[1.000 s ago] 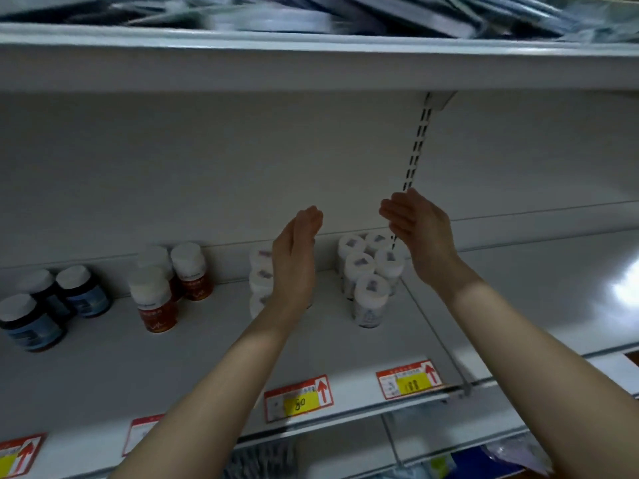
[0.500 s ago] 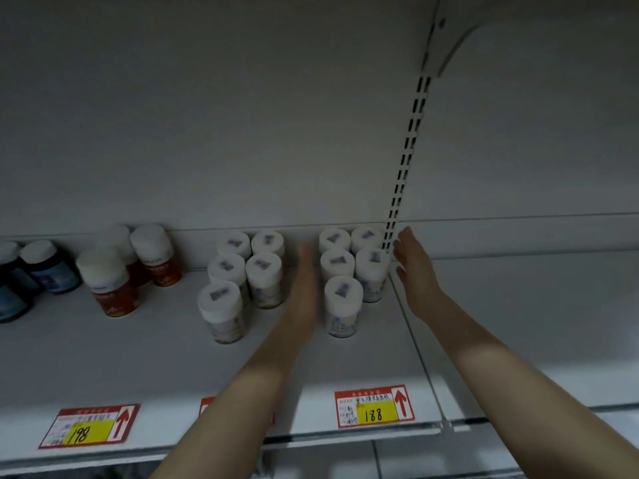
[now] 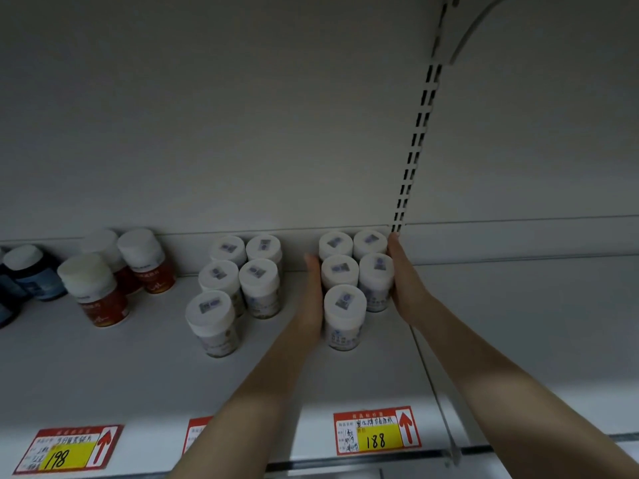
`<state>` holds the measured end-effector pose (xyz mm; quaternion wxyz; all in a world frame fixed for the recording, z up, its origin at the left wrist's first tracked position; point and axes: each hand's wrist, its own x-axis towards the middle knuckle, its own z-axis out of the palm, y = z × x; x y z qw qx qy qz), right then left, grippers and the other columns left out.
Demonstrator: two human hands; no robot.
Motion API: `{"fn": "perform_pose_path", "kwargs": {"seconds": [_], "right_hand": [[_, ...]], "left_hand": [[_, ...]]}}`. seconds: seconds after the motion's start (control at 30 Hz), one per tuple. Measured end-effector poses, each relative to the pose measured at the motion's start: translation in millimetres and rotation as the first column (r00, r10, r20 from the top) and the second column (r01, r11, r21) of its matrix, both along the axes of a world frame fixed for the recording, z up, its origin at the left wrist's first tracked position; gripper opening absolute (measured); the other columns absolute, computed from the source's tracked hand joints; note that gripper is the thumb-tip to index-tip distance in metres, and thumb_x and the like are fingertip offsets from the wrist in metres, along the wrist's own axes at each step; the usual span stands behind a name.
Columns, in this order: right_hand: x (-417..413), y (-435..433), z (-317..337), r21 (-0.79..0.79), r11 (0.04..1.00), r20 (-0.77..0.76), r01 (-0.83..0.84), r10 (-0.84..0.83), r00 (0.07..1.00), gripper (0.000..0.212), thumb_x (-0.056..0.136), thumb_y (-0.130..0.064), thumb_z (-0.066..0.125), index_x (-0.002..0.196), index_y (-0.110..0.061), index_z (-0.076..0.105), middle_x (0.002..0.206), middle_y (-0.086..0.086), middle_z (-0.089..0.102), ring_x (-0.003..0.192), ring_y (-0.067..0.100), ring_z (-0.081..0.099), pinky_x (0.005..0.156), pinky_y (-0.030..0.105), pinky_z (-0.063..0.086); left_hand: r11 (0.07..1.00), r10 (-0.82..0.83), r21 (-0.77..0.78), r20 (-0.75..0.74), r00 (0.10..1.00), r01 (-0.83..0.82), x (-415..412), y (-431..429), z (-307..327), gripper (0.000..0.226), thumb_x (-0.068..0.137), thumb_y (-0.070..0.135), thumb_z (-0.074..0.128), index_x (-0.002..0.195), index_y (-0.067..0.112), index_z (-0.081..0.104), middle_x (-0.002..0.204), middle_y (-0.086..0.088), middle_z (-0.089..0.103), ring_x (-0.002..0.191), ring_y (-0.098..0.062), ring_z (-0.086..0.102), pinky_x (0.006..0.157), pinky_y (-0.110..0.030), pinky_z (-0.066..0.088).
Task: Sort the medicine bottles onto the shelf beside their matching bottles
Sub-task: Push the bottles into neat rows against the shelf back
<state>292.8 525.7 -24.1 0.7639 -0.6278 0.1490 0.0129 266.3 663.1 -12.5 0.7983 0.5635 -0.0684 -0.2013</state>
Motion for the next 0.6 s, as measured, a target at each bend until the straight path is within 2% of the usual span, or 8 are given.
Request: {"fn": "perform_pose_path", "kwargs": {"seconds": [0.1,0.23,0.4,0.5,0.6], "right_hand": [[3.5,-0.5,-4.6,0.0,1.0,0.0,0.017,-0.017,1.0,0.057,0.091,-0.058,0.03,0.131,-0.021,0.048,0.129,0.006,0.057,0.116,0.022,0.055,0.108,0.046,0.037],[5.0,-0.5,-8.8,-0.008,1.0,-0.015,0.026,-0.026,1.0,0.06,0.088,-0.063,0.031,0.13,-0.024,0.048,0.13,0.006,0.056,0.118,0.024,0.054,0.109,0.05,0.035],[6.2,-1.3,-7.8,0.009,1.0,-0.006,0.019,-0.019,1.0,0.057,0.092,-0.056,0.029,0.13,-0.019,0.049,0.128,0.007,0.058,0.116,0.022,0.055,0.107,0.044,0.039],[7.4,-2.5,-9.6,0.009,1.0,0.004,0.024,-0.024,1.0,0.055,0.092,-0.055,0.03,0.129,-0.019,0.049,0.127,0.006,0.058,0.113,0.021,0.057,0.105,0.042,0.04],[5.5,-5.1,-2.6,0.019,0.998,0.016,0.061,-0.062,0.998,0.05,0.094,-0.049,0.032,0.129,-0.016,0.049,0.124,0.004,0.058,0.104,0.018,0.058,0.099,0.037,0.043]], "left_hand": [[1.0,-0.007,-0.006,-0.001,1.0,0.007,2.0,0.0,-2.5,0.06,0.092,0.052,0.001,0.112,0.027,0.051,0.118,-0.001,0.055,0.086,0.0,0.065,0.069,-0.013,0.055],[1.0,-0.014,-0.022,-0.038,0.999,0.013,4.9,1.0,-5.2,0.059,0.092,0.053,0.001,0.115,0.028,0.049,0.119,-0.001,0.055,0.094,-0.008,0.061,0.07,-0.014,0.055],[0.996,-0.008,-0.09,-0.066,0.998,0.002,6.8,0.1,-7.7,0.06,0.093,0.052,0.003,0.119,0.025,0.049,0.114,-0.001,0.058,0.084,0.0,0.068,0.068,-0.014,0.055],[0.999,0.027,-0.037,-0.091,0.995,-0.031,8.9,2.0,-9.0,0.058,0.093,0.052,0.003,0.118,0.026,0.049,0.114,-0.002,0.058,0.081,0.002,0.067,0.067,-0.013,0.055],[0.999,0.042,-0.027,-0.038,0.998,-0.043,0.3,2.8,3.4,0.054,0.095,0.048,0.003,0.111,0.026,0.05,0.101,0.005,0.06,0.071,0.007,0.066,0.061,-0.009,0.053]]}}
